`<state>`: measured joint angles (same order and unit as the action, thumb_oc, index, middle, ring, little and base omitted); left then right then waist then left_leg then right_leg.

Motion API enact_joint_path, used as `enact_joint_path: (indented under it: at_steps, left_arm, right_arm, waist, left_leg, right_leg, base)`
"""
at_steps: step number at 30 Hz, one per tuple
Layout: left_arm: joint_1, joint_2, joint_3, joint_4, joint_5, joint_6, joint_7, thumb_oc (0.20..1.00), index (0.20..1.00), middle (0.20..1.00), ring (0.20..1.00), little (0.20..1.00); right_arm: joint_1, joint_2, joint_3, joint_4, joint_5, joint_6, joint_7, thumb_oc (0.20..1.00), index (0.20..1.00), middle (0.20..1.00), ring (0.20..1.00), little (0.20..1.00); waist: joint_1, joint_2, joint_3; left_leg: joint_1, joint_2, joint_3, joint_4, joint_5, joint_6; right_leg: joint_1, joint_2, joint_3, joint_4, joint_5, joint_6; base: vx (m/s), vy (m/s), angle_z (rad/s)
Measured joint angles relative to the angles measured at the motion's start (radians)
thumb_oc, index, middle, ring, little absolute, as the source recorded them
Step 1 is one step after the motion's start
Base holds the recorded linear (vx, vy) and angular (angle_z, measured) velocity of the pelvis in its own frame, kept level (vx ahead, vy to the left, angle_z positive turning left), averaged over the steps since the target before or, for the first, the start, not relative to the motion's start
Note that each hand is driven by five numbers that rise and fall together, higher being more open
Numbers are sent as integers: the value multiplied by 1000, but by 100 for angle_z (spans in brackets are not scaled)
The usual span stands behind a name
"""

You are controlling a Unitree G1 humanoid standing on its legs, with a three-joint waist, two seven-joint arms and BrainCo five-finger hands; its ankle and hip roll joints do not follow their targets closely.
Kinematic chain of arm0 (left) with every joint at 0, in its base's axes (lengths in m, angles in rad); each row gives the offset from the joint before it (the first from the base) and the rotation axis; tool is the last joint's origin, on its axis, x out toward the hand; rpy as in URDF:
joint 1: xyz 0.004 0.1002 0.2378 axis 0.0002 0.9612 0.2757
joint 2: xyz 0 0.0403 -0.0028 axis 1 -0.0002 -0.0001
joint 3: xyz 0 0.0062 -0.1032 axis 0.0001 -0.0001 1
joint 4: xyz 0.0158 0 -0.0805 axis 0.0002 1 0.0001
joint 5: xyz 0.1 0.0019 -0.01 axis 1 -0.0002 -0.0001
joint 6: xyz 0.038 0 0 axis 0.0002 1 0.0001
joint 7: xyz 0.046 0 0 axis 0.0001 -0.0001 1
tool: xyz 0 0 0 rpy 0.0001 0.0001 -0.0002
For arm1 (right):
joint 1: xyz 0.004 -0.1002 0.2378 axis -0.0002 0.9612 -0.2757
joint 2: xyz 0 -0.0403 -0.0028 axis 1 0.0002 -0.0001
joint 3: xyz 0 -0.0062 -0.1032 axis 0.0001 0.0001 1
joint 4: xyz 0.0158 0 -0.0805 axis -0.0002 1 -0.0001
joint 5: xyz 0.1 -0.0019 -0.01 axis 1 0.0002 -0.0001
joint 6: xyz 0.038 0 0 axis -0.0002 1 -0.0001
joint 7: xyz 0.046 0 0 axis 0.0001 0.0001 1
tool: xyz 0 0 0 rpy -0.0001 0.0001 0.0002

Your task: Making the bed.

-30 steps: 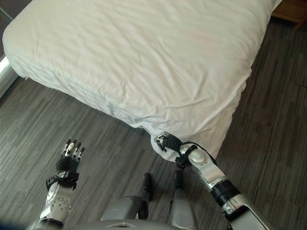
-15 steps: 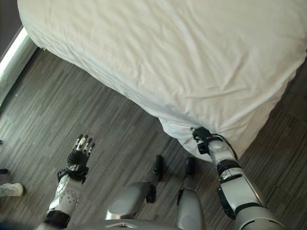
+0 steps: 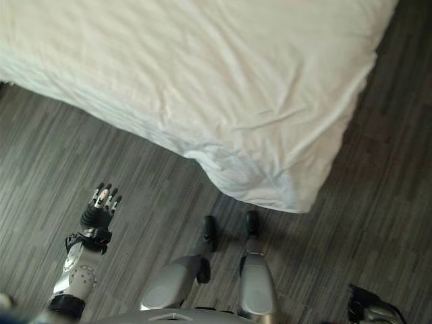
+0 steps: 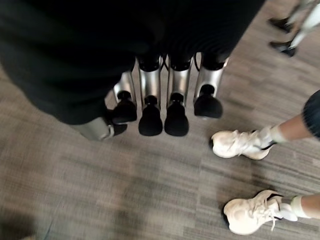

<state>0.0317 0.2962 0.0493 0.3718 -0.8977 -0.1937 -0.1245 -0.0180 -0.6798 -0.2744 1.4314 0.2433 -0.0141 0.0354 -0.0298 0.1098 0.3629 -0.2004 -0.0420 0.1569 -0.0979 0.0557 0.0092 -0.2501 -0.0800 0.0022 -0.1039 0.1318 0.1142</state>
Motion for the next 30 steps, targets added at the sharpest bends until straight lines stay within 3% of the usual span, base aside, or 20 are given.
enact_joint_path:
  at_steps: [1,2,3,6,7,10,11,12,17,21,24,30]
  left_arm:
    - [-1,1,0,-9,0,0,0,1000,1000,1000,1000,1000]
    - [13,8,8,-20,-1,0,1,1000,1000,1000,1000,1000]
    - [18,7,16,-20,-2,0,3,1000,1000,1000,1000,1000]
    - [48,0,39,-37,-3,-7,15,1000,1000,1000,1000,1000]
    - [52,-22,51,-41,-3,-10,22,1000,1000,1000,1000,1000]
    - [56,-68,73,-50,-4,-16,27,1000,1000,1000,1000,1000]
    - [62,-87,76,-59,-5,-16,30,1000,1000,1000,1000,1000]
    - [66,-89,75,-62,-5,-16,30,1000,1000,1000,1000,1000]
    - [109,-89,76,-47,-4,-20,15,1000,1000,1000,1000,1000]
    - [119,-103,69,-37,-4,-19,-10,1000,1000,1000,1000,1000]
    - [111,-102,62,-5,-5,-17,-12,1000,1000,1000,1000,1000]
    - [78,-103,7,31,-29,-15,-9,1000,1000,1000,1000,1000]
  right_arm:
    - [6,-20,-9,-4,5,-1,-9,200,200,200,200,200]
    - [8,-55,-134,-65,66,15,-23,200,200,200,200,200]
    - [8,-65,-158,-148,105,3,-37,200,200,200,200,200]
    - [49,-22,-172,-614,288,-73,-57,200,200,200,200,200]
    - [40,34,-156,-845,373,-112,-60,200,200,200,200,200]
    - [32,128,-45,-1201,489,-151,-7,200,200,200,200,200]
    - [39,160,63,-1417,526,-163,24,200,200,200,200,200]
    - [35,151,121,-1465,525,-169,56,200,200,200,200,200]
    - [-36,57,302,-1511,522,-138,181,200,200,200,200,200]
    - [-100,77,425,-1412,552,-92,257,200,200,200,200,200]
    - [-154,136,480,-1283,558,-61,277,200,200,200,200,200]
    - [-280,258,449,-980,642,-64,213,200,200,200,200,200]
  waist:
    - [-3,-1,-1]
    - [-27,1,-2]
    - [-34,4,-8]
    - [-50,7,-24]
    - [-52,18,-35]
    - [-50,33,-48]
    - [-48,36,-51]
    - [-46,33,-53]
    - [-19,-13,-85]
    - [3,-20,-89]
    - [34,-13,-92]
    - [59,38,-90]
  left_leg:
    - [2,1,2,-1,-5,-5]
    - [10,1,11,-1,-5,-6]
    - [12,2,21,-1,-7,-5]
    - [2,4,67,0,-11,0]
    - [-5,5,85,-1,-12,0]
    - [-11,13,110,5,-11,-6]
    - [-10,19,117,5,-11,-6]
    - [-10,22,120,5,-8,-3]
    - [-23,35,129,5,-5,0]
    - [-22,36,130,5,-4,0]
    - [-20,36,125,5,-3,0]
    - [-31,29,98,5,3,-1]
  right_leg:
    - [0,1,4,0,0,-2]
    - [3,2,12,0,3,-5]
    - [1,2,19,0,4,-6]
    - [-30,5,52,0,21,-6]
    - [-45,9,66,1,27,-7]
    - [-59,19,89,5,37,-7]
    - [-63,26,92,5,42,-6]
    - [-64,29,94,5,45,-11]
    - [-79,41,94,5,44,-17]
    - [-78,42,92,5,44,-17]
    - [-74,40,87,5,44,-18]
    - [-74,30,61,4,42,-15]
  base:
    - [11,39,-17]
    - [-27,31,-19]
    - [-34,35,-22]
    - [-28,32,-46]
    - [-6,-8,-46]
    - [-9,-38,-31]
    - [-12,-33,-10]
    - [-11,-32,-8]
    - [-14,-33,-4]
    - [-6,-19,0]
    - [-16,-5,4]
    - [-20,0,14]
